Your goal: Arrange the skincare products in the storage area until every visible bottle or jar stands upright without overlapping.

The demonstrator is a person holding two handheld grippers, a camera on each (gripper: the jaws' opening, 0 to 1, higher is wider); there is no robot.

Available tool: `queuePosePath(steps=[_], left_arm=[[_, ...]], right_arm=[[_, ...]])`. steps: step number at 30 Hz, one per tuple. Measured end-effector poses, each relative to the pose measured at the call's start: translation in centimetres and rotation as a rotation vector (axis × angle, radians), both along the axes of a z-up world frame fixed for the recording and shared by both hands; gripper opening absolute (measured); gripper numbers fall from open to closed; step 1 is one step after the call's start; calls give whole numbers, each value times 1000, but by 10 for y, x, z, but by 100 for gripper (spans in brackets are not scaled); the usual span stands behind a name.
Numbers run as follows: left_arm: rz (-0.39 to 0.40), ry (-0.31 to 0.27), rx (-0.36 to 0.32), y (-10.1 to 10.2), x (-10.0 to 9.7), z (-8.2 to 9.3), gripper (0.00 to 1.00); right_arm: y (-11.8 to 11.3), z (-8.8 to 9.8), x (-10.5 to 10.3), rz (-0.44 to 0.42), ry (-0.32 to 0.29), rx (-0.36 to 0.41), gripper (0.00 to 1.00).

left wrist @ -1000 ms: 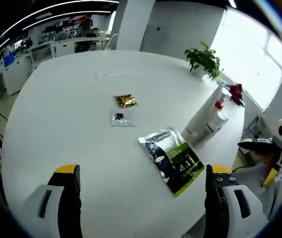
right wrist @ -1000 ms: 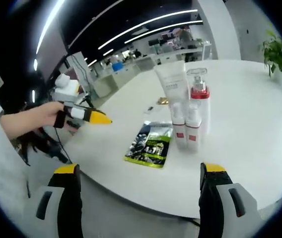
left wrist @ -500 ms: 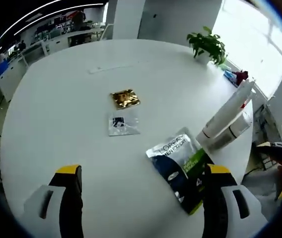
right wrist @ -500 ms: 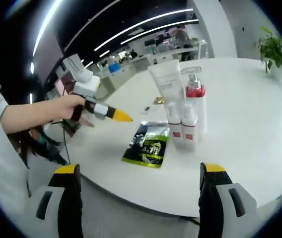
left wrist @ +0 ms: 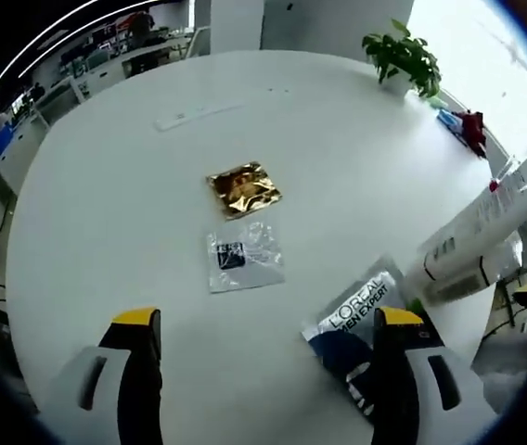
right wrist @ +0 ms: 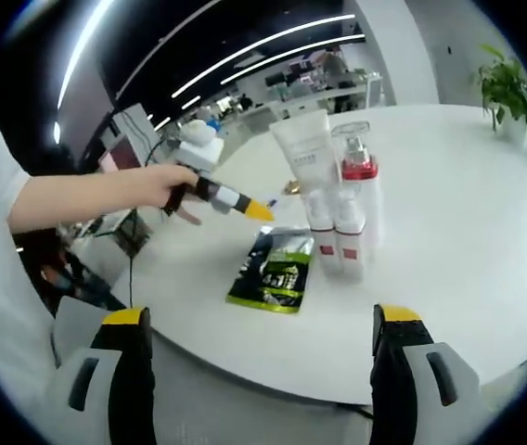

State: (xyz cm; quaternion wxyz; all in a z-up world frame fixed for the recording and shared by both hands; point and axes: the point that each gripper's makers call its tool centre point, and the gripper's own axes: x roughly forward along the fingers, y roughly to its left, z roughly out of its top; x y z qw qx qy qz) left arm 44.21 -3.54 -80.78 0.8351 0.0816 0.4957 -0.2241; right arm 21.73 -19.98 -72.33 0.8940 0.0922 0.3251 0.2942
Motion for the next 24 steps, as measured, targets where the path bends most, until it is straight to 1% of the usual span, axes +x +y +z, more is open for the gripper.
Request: queuePosePath(steps=[4,5,7,11,14,24], left_arm=[[-2,-7,-1,-6,14,-2,84],[6,2,-3,-7,17,-4,83],[18,26,3,-6,19,-10,79],[20,36,33,-3,25,-18,74],[28,41,47,-1,30,-20,68],[34,52,95,-2,31,-16,60]], right_arm=[[-2,0,1,-10,1,4,98],[-2,0,1,-14,1,6,98],[-2,0,1,-18,2,8,98],[-3,0,1,-20,4,10,98],[-3,0,2,-22,4,10,98],[-5,-1,3,-32,5,12,97]])
